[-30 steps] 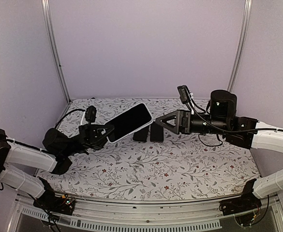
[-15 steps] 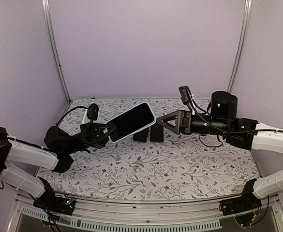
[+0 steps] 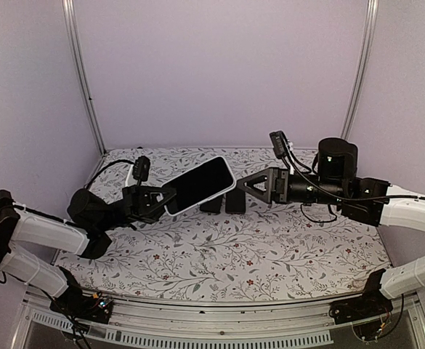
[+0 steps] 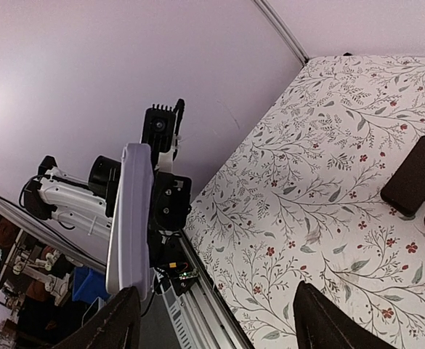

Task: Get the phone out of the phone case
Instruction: Remove the top right corner of the phone case from the phone, then remove the top left corner of the phone case from the phone.

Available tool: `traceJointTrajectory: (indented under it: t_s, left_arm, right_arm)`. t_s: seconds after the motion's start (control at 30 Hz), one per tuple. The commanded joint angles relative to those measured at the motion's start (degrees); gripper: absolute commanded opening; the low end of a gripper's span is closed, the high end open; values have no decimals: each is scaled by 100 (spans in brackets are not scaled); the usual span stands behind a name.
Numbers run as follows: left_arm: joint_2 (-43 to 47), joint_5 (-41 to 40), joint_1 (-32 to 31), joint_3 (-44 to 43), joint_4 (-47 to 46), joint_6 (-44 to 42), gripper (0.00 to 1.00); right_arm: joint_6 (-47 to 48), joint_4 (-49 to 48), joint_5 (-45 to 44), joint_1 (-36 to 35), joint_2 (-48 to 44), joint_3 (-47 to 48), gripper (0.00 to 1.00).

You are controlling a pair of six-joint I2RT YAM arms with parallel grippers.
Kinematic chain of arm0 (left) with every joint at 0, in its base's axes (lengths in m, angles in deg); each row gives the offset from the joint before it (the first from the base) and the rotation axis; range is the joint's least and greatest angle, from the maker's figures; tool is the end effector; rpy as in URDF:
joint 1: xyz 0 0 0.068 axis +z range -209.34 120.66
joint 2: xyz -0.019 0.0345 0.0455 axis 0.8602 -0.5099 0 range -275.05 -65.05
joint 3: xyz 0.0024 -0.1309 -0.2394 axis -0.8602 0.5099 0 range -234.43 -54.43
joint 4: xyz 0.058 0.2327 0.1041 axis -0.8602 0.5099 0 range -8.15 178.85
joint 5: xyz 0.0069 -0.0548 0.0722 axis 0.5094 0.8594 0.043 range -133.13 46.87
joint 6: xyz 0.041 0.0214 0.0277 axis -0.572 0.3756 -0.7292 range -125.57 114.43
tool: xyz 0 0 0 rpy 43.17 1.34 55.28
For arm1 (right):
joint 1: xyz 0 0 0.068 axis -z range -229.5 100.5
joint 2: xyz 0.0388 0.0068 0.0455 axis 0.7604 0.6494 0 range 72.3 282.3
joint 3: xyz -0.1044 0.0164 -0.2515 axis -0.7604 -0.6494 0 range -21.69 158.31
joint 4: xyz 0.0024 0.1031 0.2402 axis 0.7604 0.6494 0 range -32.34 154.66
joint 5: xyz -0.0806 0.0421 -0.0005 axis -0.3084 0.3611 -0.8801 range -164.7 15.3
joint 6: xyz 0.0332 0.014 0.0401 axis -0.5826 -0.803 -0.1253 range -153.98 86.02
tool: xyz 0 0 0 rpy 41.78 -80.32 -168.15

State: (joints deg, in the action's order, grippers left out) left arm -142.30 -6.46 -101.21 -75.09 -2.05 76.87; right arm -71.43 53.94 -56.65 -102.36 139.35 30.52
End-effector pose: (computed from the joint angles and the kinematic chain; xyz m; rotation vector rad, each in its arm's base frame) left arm 0.1629 -0.1746 0.2466 0.2218 1.5272 -2.1779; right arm 0.1573 0.2259 0.3310 -0.5190 1.9173 1.3692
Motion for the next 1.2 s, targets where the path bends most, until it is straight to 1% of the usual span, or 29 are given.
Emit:
traceJointTrajectory:
  t_s: [0.0, 0.23, 0.5, 0.9, 1.17]
  left_arm:
    - [7, 234, 80, -73, -1348, -100, 0]
    - [43, 368, 139, -82, -1285, -130, 0]
    - [42, 491, 151, -128, -1236, -174, 0]
    - [-99, 570, 214, -156, -1062, -219, 0]
    - [-198, 759, 209, -218, -1095, -193, 0]
  right_arm:
    - [104, 80, -228, -40, -205, 44, 74]
    - [190, 203, -277, -44, -286, 116, 74]
    - [216, 137, 166, -56, -46, 186, 75]
    - [253, 174, 107, -71, -230, 150, 75]
    - [304, 142, 164, -77, -126, 245, 75]
